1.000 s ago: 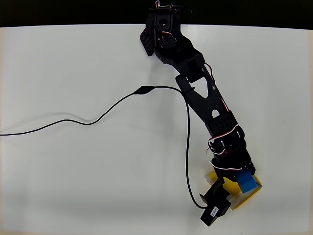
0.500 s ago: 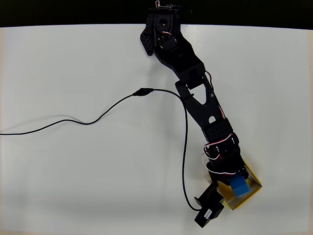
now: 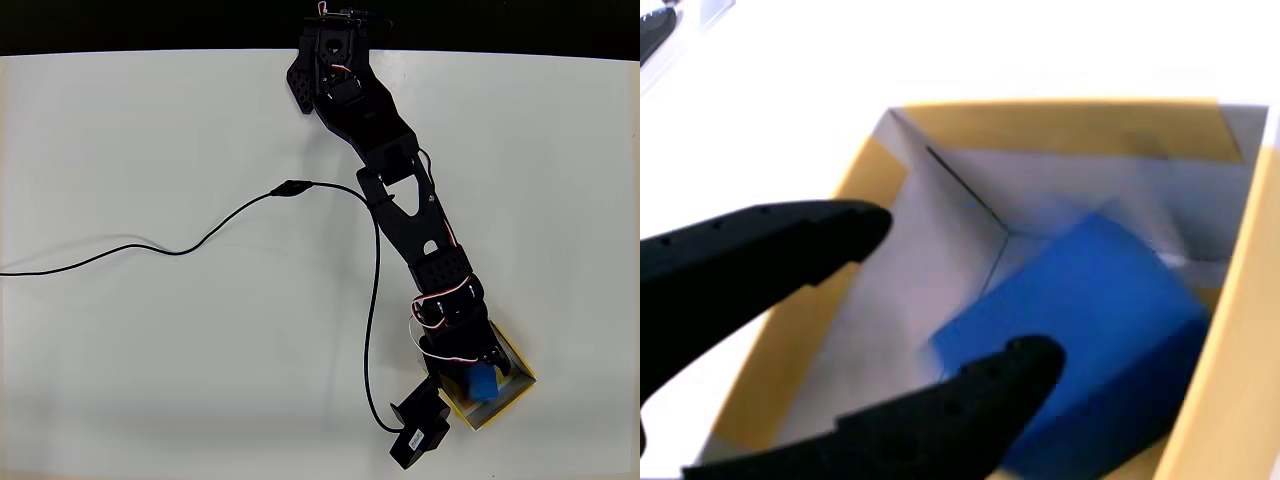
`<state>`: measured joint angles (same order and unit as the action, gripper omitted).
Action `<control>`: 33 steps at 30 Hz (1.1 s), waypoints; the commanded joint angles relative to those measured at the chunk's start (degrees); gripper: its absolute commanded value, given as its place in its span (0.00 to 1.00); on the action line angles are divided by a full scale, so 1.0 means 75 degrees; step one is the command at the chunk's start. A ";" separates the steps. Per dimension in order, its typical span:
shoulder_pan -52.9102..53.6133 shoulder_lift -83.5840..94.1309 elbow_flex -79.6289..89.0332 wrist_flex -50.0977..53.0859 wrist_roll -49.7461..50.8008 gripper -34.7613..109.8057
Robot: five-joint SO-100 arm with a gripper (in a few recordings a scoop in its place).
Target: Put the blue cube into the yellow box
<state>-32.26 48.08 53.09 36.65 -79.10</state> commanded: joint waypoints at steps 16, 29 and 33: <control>0.0246 0.3246 0.0387 0.1312 -0.0691 0.36; 0.1570 0.5590 0.2824 0.1395 -0.1066 0.31; 0.1875 0.6398 0.3844 0.1383 -0.1090 0.29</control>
<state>-19.42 82.53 78.84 46.93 -86.48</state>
